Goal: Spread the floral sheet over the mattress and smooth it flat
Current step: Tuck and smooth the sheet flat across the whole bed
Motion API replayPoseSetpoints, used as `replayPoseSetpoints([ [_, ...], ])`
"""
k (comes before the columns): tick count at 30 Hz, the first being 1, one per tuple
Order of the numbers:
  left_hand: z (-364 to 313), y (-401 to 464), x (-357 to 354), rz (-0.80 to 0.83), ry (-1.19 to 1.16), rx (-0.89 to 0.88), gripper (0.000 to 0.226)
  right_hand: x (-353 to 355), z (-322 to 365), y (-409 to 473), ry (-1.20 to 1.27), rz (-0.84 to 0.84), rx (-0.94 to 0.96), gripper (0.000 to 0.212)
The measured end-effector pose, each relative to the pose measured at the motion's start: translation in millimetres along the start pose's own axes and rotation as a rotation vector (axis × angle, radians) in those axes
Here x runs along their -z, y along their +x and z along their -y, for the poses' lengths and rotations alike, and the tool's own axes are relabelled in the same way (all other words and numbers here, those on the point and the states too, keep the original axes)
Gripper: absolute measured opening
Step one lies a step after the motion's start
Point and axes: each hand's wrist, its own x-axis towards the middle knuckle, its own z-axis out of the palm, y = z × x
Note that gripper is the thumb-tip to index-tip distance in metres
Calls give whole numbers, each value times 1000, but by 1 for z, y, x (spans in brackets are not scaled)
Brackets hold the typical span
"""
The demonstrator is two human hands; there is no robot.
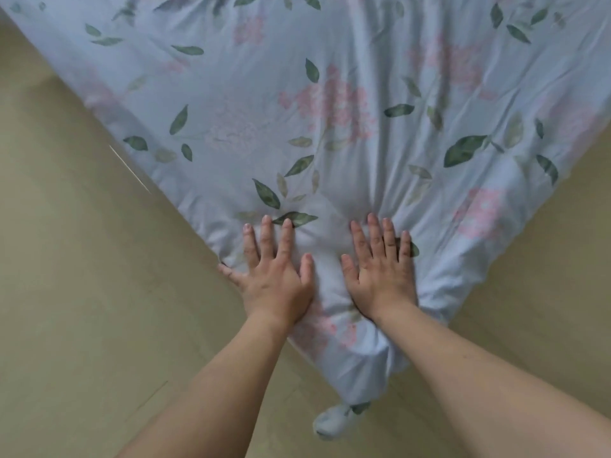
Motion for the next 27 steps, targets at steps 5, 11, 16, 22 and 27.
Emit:
replayPoseSetpoints([
  [5,5,5,-8,-77,-32,2,66,-11,3,6,-5,-129,16,66],
  [11,4,4,-12,-111,-45,-7,66,-15,1,1,13,-218,15,70],
  [16,3,7,-13,-148,-62,-19,66,-15,-2,2,64,-205,32,65],
  [22,8,0,-15,-151,-57,-41,66,-12,-5,-7,175,-226,62,59],
  [27,7,2,-19,-202,-62,-61,65,-10,-13,-5,328,-220,88,54],
])
